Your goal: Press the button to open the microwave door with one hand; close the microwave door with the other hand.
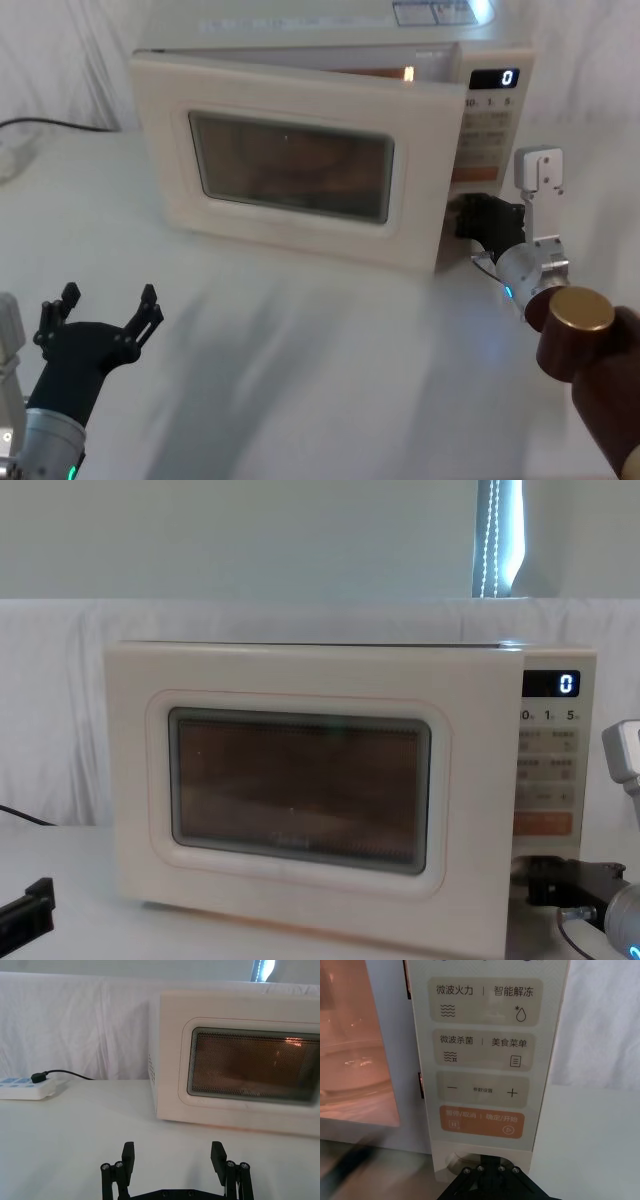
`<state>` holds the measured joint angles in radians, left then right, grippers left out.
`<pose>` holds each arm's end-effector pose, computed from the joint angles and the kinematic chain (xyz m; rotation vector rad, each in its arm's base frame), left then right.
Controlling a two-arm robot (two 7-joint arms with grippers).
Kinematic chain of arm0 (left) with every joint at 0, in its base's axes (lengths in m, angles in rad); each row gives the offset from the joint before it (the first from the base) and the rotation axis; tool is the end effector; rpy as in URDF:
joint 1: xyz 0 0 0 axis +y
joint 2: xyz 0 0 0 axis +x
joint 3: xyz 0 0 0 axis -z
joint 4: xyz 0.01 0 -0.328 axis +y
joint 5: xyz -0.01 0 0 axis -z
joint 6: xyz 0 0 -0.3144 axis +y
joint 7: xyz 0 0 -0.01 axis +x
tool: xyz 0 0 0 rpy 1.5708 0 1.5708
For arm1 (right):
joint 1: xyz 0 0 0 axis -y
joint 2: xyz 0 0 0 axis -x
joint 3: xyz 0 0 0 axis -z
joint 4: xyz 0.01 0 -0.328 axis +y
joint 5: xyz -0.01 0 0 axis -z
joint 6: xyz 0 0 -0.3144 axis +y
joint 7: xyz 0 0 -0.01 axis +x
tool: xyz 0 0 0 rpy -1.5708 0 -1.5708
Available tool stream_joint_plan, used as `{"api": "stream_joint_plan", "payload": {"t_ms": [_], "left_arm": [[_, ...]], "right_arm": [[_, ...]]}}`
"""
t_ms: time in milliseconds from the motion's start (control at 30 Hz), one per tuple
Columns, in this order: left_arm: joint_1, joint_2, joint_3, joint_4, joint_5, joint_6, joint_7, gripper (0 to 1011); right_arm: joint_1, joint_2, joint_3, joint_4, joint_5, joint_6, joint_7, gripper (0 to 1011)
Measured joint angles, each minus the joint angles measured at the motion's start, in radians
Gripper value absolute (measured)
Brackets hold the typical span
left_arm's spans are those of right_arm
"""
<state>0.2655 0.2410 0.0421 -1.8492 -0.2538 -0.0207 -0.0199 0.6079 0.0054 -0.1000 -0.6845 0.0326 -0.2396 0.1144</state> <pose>0.2488 0.0460 -0.3209 -0.0379 0.0141 1.4460 0.5043 0.0176 -0.3606 -0.0544 0.0096 -1.3866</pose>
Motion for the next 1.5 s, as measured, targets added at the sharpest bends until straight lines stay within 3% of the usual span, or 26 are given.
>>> {"api": "stream_joint_plan", "payload": {"t_ms": [300, 633, 900, 1333, 1500], "left_arm": [[0.0, 0.0, 0.0, 0.0, 0.0, 0.0, 0.0, 1001], [0.0, 0.0, 0.0, 0.0, 0.0, 0.0, 0.0, 1001], [0.0, 0.0, 0.0, 0.0, 0.0, 0.0, 0.0, 1001], [0.0, 0.0, 0.0, 0.0, 0.0, 0.0, 0.0, 1001], [0.0, 0.0, 0.0, 0.0, 0.0, 0.0, 0.0, 1001]], "right_arm": [[-0.005, 0.0, 0.005, -0.009, 0.0, 0.003, 0.001, 0], [-0.052, 0.002, 0.015, -0.077, 0.007, 0.026, 0.006, 0], [-0.129, 0.003, 0.015, -0.203, 0.012, 0.07, 0.007, 0], [-0.297, 0.013, 0.003, -0.466, 0.009, 0.164, -0.016, 0], [-0.355, 0.013, 0.002, -0.544, 0.01, 0.176, -0.024, 0]]}}
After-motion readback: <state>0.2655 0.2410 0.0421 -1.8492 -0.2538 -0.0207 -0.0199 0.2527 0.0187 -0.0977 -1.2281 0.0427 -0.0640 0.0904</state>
